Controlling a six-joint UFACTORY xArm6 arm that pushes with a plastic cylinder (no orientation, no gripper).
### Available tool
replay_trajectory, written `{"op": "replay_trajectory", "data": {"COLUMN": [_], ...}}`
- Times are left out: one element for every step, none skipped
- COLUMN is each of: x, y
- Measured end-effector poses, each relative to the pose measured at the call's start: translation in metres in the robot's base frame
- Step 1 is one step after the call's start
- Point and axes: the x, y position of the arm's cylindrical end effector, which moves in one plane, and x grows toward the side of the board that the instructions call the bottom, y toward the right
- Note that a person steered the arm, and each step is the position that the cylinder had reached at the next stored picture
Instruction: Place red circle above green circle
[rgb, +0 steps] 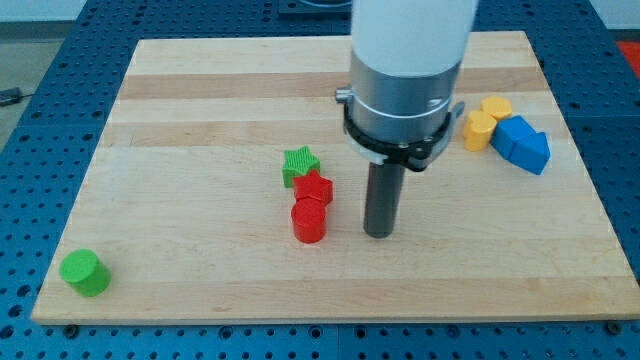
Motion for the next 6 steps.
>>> {"op": "replay_trajectory", "data": {"x": [0.006,0.012,0.016,0.016,0.011,0.005], "y": [-0.021,-0.039,-0.051,-0.054,-0.054,-0.054]}}
